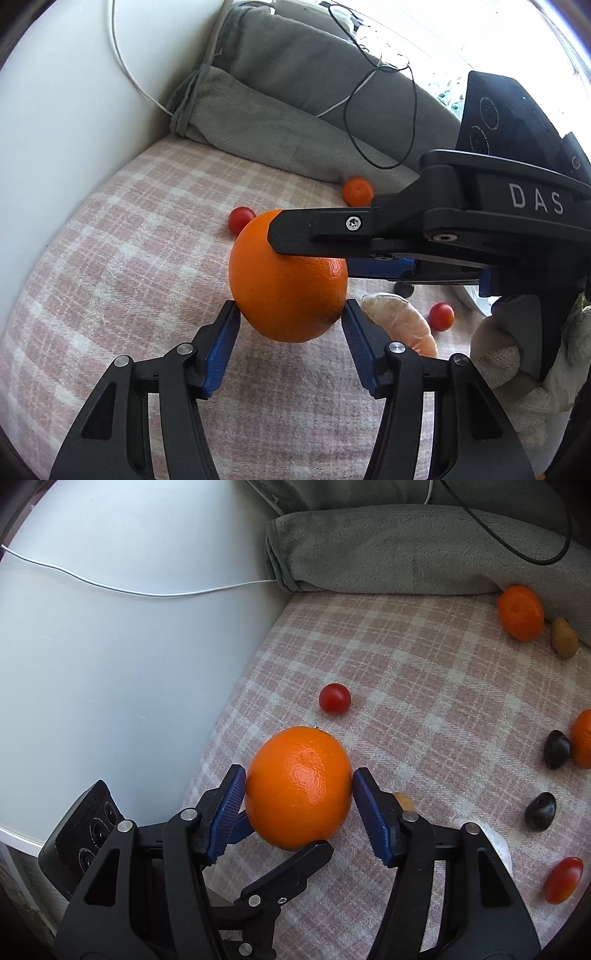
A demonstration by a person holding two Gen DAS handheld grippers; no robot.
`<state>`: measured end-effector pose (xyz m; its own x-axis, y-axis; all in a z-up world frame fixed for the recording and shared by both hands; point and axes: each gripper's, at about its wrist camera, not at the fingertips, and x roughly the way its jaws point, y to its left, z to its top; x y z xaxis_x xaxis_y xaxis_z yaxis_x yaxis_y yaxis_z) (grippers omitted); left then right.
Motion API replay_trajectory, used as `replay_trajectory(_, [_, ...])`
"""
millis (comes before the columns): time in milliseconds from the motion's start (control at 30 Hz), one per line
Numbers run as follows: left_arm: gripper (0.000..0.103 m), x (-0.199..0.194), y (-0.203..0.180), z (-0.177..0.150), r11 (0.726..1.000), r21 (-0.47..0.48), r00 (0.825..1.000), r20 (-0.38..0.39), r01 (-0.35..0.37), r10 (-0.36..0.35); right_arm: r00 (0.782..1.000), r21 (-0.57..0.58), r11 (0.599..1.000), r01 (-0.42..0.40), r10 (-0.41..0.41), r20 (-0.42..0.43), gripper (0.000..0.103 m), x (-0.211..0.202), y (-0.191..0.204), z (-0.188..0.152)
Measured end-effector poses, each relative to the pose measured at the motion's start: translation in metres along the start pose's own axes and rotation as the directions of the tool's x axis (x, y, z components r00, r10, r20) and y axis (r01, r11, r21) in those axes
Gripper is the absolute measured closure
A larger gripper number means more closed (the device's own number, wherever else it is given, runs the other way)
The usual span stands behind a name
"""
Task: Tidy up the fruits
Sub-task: 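Lift the large orange with the right gripper and carry it over the bowl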
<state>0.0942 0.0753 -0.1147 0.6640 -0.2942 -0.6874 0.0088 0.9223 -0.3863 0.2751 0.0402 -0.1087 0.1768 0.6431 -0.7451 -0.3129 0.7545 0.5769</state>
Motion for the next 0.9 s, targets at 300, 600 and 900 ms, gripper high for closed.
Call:
replay_trajectory(300, [0.047,0.005,-0.038,0.007,0.997,0.065,0.999,0.006,0.038,-0.039,0.997,0.014,1.0,0.027,-0.028,0.065,0.04,-0.045,-0.016,-0.012])
replay_trajectory(600, [0.047,0.012,-0.083,0.01,0.988,0.132,0.997,0.0,0.082,-0.082,0.989,0.046,0.997,0.054,-0.06,0.135,0.04,-0.091,-0.04,-0.024])
replay_trajectory(900, [0.047,0.035,-0.131,0.013,0.971,0.191,0.99,-0.037,0.144,-0.14,0.976,0.114,0.99,0.088,-0.108,0.187,0.04,-0.135,-0.08,-0.036])
